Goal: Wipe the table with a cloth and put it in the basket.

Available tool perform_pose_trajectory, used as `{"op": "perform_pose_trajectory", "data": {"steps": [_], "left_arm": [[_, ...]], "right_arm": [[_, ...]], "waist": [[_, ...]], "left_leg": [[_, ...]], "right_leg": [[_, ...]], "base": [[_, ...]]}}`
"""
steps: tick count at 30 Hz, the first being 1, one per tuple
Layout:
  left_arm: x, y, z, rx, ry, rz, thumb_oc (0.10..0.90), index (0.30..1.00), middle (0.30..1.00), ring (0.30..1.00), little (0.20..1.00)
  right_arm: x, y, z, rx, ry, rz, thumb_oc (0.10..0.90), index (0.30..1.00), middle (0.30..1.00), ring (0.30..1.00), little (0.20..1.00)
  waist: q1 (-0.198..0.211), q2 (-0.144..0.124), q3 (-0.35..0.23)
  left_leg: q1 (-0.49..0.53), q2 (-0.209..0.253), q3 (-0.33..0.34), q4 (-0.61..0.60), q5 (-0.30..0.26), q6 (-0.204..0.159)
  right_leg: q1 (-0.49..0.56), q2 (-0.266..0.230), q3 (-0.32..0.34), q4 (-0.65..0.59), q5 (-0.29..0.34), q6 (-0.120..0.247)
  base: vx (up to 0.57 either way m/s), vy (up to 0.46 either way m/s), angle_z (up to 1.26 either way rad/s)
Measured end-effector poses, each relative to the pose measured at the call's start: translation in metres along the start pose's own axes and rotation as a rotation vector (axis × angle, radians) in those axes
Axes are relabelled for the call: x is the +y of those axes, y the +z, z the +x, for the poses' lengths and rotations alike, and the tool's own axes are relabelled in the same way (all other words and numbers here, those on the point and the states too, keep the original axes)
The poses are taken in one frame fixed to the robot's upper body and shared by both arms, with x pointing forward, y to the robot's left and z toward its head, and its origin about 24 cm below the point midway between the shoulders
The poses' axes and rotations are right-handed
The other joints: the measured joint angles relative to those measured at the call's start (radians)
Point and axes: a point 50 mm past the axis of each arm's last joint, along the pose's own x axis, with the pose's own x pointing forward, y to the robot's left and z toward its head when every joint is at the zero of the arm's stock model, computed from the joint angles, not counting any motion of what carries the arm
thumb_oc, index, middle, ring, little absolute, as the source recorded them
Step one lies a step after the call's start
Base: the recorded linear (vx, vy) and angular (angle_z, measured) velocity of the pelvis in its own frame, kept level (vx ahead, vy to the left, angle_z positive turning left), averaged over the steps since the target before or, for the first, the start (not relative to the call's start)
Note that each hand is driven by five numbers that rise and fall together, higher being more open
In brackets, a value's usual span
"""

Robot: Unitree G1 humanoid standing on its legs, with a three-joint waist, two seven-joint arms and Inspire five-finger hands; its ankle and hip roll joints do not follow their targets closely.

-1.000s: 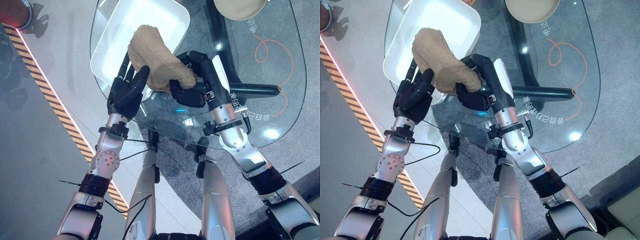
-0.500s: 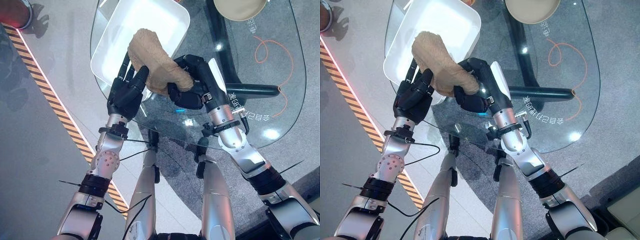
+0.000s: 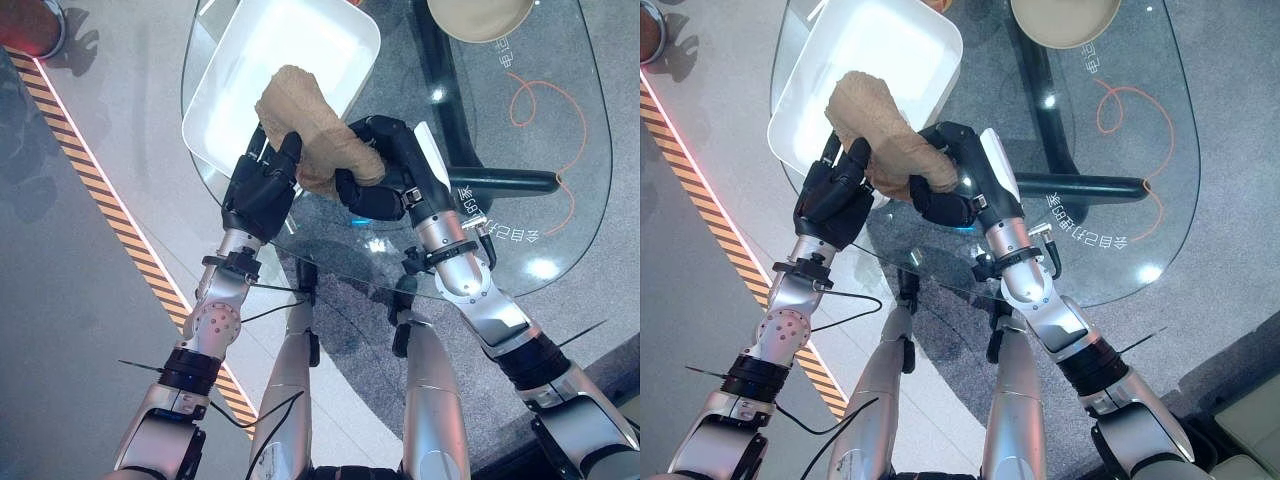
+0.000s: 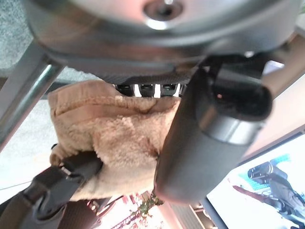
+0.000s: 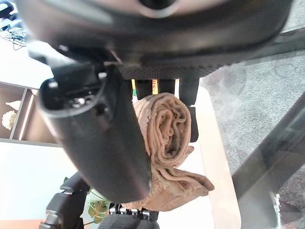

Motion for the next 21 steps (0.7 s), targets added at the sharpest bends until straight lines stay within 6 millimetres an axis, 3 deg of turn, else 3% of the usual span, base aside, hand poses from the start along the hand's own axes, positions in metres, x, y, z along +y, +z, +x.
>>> {"op": "perform_pose_trajectory", "data": {"steps": [19,20,21], "left_arm": [[-0.0031,-0.0042,0.0015,0.053,-0.047,-0.016,0.800,0.900,0.900,0.900,0.900],[-0.0031,-0.0042,0.0015,0.053,-0.047,-0.016,0.303,0.474,0.474,0.474,0.403],[-0.0031,-0.0042,0.0014,0.053,-0.047,-0.016,0.100,0.300,0.300,0.300,0.200]], "right_arm": [[0.0016,-0.0042,-0.0004,0.043,0.001,-0.014,0.100,0.300,0.300,0.300,0.200],[0.0017,-0.0042,-0.0004,0.043,0.000,-0.014,0.100,0.300,0.300,0.300,0.200],[0.0018,-0.0043,-0.0005,0.043,0.002,-0.015,0.100,0.300,0.300,0.300,0.200]], "waist": [[-0.001,0.000,0.000],[-0.001,0.000,0.000],[-0.001,0.000,0.000]], "left_leg": [[0.013,0.000,0.000,0.000,0.000,0.000],[0.013,0.000,0.000,-0.001,0.000,0.000],[0.014,0.000,0.000,-0.001,0.000,0.000]], "right_leg": [[0.011,-0.001,0.000,0.000,0.001,0.000],[0.012,-0.001,0.000,0.000,0.001,0.000],[0.013,0.000,0.000,-0.001,0.001,0.000]], "base": [[0.00,0.000,0.00],[0.00,0.000,0.00],[0.00,0.000,0.00]]}}
